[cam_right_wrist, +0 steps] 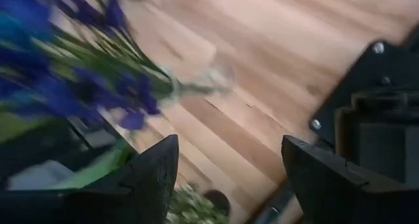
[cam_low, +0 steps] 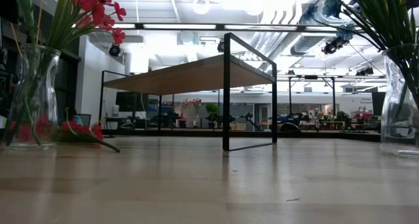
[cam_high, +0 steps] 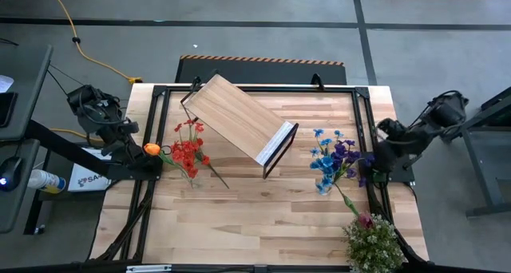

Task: Pick and place flowers into a vace then onto a shelf
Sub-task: Put the red flower into the left transparent vase

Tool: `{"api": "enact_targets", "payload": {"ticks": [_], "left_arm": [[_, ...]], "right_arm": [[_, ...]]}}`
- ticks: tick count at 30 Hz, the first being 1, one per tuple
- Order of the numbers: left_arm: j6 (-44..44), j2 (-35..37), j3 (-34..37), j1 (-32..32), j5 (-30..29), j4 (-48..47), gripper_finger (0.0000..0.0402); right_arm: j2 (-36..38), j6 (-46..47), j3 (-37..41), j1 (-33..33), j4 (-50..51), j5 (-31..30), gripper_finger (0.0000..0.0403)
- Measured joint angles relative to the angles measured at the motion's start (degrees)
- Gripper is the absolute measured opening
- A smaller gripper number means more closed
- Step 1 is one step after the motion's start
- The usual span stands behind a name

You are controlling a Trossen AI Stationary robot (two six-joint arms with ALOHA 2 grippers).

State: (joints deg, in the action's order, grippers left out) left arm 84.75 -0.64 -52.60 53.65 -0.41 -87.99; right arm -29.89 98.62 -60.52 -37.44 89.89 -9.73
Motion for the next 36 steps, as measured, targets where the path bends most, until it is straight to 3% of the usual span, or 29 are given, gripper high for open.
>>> {"api": "enact_targets", "payload": {"ticks": [9, 13, 20, 24, 31, 36], "left_arm": [[-0.87, -0.28, 0.22, 0.0, -2.51, 11.38, 0.0112], [-0.96, -2.35, 1.63, 0.0, -3.39, 11.05, 0.0112], [-1.05, -6.4, 6.54, 0.0, -4.61, 11.13, 0.0112], [-1.09, -8.23, 8.42, 0.0, -9.38, 11.58, 0.0112], [-5.18, -11.05, 10.29, 0.0, -17.93, 11.51, 0.0112], [-4.87, -11.23, 10.41, -0.01, -20.04, 9.39, 0.011]], "right_arm": [[-0.26, -9.88, -7.08, 8.47, -0.26, -12.78, 0.0261], [-0.28, -14.83, -9.18, 11.16, -3.18, -18.44, 0.0261], [-0.37, -27.14, -10.73, 13.49, -15.67, -27.88, 0.0261], [-0.39, -36.52, -11.16, 13.49, -26.31, -33.15, 0.0261], [-0.48, -54.8, -11.16, 13.47, -44.64, -34.83, 0.0261], [-0.92, -62.96, -11.16, 13.47, -52.14, -34.76, 0.0261]]}}
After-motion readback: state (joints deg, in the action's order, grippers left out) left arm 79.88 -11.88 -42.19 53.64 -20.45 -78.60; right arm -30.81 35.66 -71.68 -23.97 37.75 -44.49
